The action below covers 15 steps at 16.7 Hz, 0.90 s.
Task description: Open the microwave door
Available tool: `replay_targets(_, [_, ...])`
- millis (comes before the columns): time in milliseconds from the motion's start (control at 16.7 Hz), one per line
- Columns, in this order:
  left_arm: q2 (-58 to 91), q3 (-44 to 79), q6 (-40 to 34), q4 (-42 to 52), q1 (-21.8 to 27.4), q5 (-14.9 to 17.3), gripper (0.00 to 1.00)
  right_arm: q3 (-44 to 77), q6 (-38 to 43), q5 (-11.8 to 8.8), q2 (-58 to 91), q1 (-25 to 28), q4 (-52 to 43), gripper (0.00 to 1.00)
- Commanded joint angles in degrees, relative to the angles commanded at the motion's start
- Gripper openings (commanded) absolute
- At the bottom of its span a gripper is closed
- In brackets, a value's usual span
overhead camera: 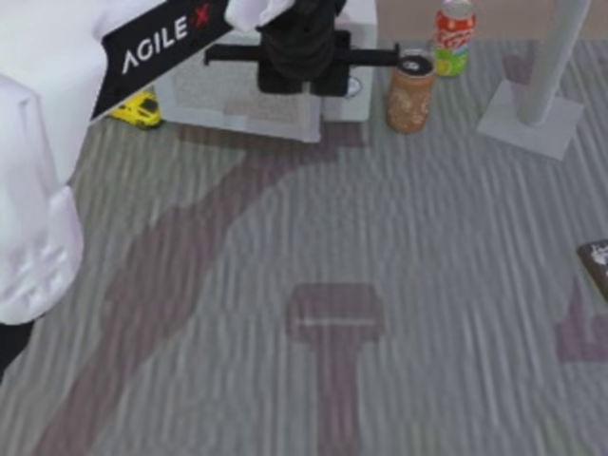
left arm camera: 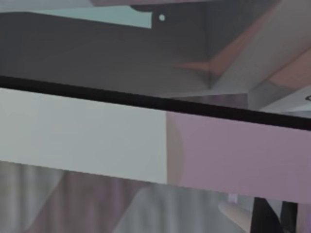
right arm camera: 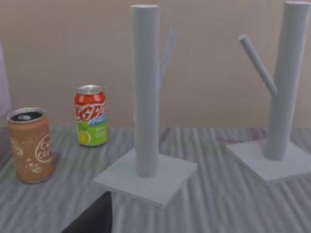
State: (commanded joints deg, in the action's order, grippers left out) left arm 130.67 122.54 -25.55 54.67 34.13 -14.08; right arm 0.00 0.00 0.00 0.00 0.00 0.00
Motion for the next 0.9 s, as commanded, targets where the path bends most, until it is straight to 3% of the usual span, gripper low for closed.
replay_targets(540, [0.11,-0.28,-0.05,-0.15,0.41,0.30,0.00,0.00,0.00,0.00,0.00,0.00,0.00,1.00])
replay_targets(900, [-5.41,-9.25,5.00,-4.67,-0.53,2.46,0.00,0.00,0.00,0.00,0.00,0.00,0.00,1.00])
